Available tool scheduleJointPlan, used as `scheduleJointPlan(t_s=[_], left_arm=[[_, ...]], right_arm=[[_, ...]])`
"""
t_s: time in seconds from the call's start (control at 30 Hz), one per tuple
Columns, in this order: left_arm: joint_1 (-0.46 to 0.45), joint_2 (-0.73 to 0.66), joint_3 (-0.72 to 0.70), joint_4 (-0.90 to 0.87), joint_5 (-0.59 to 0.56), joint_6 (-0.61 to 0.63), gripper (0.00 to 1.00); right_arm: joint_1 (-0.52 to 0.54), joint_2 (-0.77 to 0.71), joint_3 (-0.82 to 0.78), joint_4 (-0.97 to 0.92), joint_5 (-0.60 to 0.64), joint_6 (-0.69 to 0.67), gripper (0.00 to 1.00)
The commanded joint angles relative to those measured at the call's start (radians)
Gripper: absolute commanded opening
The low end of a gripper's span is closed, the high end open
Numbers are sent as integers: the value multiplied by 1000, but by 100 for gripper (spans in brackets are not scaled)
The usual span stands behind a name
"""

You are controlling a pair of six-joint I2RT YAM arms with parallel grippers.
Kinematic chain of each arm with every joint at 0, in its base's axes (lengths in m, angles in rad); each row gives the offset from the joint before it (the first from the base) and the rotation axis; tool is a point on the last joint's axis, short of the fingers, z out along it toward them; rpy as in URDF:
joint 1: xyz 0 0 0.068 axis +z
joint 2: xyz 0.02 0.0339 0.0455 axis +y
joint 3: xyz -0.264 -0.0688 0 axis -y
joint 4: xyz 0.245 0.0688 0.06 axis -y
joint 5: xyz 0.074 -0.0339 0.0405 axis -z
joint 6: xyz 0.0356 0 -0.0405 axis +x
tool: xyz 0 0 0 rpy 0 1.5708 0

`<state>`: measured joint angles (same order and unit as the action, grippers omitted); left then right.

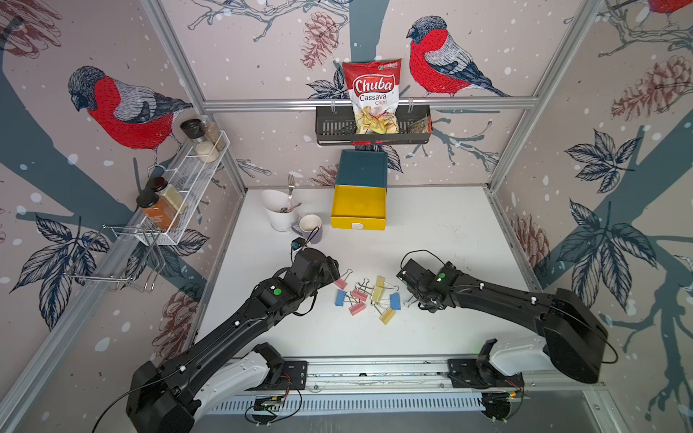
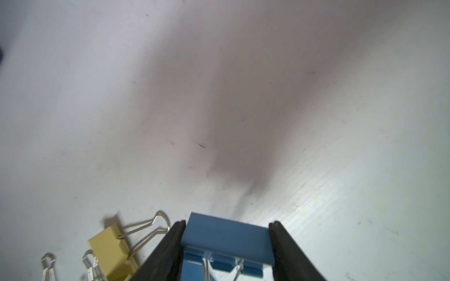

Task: Put the binder clips in the drawer according to color
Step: Pick up the binder clip at the center of the board, then place the binder clip in the drawer.

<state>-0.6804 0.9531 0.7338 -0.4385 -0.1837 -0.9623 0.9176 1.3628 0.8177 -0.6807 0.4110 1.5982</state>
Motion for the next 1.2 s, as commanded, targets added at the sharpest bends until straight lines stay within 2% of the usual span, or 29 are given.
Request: scheduleJointPlan(t_s=[0.0,0.1,0.27,0.4,0.53,0.73,0.9,1.17], left_arm=[[-4,-5,-11,-21,15,-10,73],[-5,-13,-23,-50,15,-38,73],[-10,-14,-67,-68,45,-106,71],[-36,-5,-109,-53,67,-179,71],[-71,-19,-157,-28,64,-276,72],[-126,-17,-220,42,66,-432,73],[-174,23,-241,119,58,-548,72],[-182,109,-230,125,69,-707,66]], right_arm=[[3,-33,55,-60,116,-53,53],[3,-62,139,-21,184,-177,51],[0,-62,297,218,226,-550,49],[-13,26,466,379,209,-833,49],[-47,156,663,430,182,-975,50],[-130,386,914,417,56,-1038,49],[-155,565,1090,311,39,-1044,48],[-163,691,1194,192,34,-1021,51]])
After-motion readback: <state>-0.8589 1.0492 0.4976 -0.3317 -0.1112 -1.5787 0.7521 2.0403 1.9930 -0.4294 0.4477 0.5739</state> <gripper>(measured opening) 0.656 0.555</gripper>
